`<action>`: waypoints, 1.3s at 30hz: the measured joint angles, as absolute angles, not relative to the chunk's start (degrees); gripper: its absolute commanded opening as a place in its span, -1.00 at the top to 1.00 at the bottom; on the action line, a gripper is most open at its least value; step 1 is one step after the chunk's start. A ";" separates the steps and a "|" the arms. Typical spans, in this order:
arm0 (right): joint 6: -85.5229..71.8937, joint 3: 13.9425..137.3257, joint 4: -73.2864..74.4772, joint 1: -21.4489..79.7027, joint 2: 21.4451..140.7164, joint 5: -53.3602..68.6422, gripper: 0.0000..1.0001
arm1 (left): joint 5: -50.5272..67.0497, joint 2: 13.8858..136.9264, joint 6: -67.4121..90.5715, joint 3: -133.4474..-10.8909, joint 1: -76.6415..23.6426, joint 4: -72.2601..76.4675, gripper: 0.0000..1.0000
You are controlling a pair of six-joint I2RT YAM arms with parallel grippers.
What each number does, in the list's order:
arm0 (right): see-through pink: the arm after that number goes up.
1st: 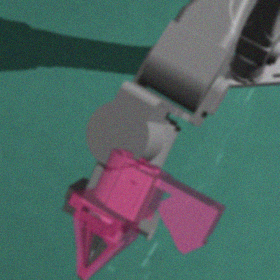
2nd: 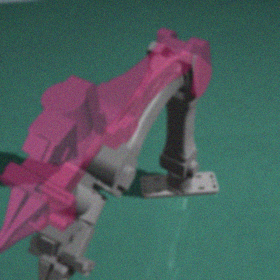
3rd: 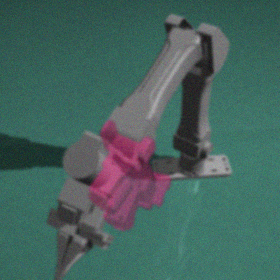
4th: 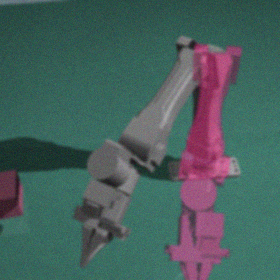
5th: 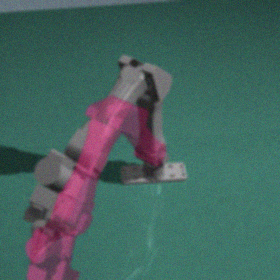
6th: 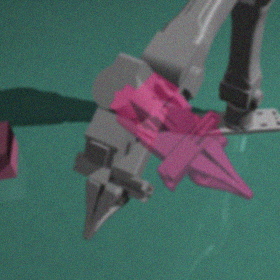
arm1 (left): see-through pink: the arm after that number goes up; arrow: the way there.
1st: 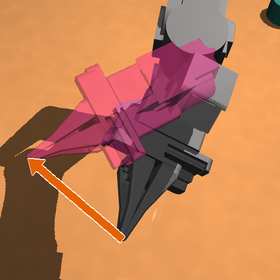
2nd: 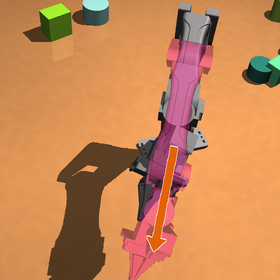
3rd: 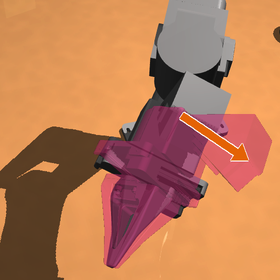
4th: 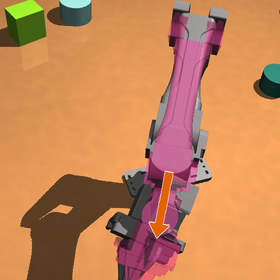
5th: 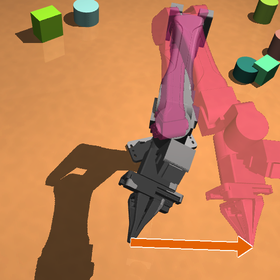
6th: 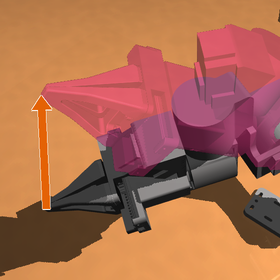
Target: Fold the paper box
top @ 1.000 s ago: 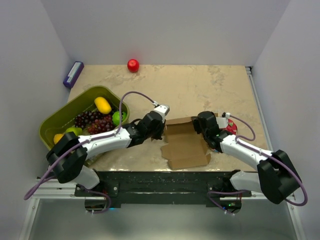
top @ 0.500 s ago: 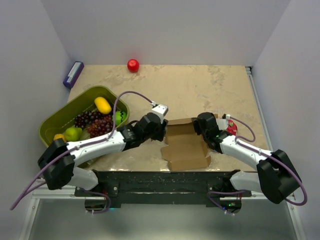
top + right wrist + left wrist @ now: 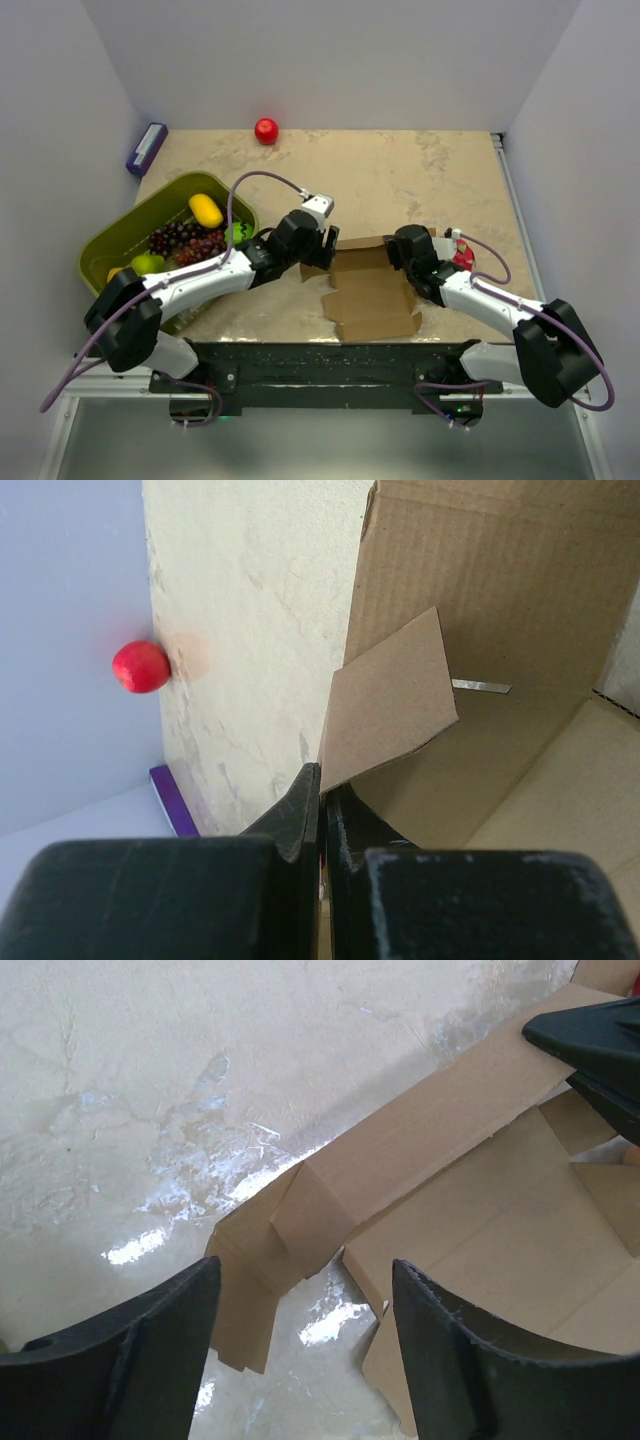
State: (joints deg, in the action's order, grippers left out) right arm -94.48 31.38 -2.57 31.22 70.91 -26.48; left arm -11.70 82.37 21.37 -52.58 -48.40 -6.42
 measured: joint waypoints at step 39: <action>-94.43 30.50 -3.55 31.22 70.85 -26.39 1.00 | -3.09 89.78 37.41 -52.60 -46.52 0.56 -0.38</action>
State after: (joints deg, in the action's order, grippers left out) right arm -94.43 30.50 -3.55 31.22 70.85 -26.39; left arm -3.09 89.78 37.41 -52.60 -46.52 0.56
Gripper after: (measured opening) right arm 0.015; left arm 0.693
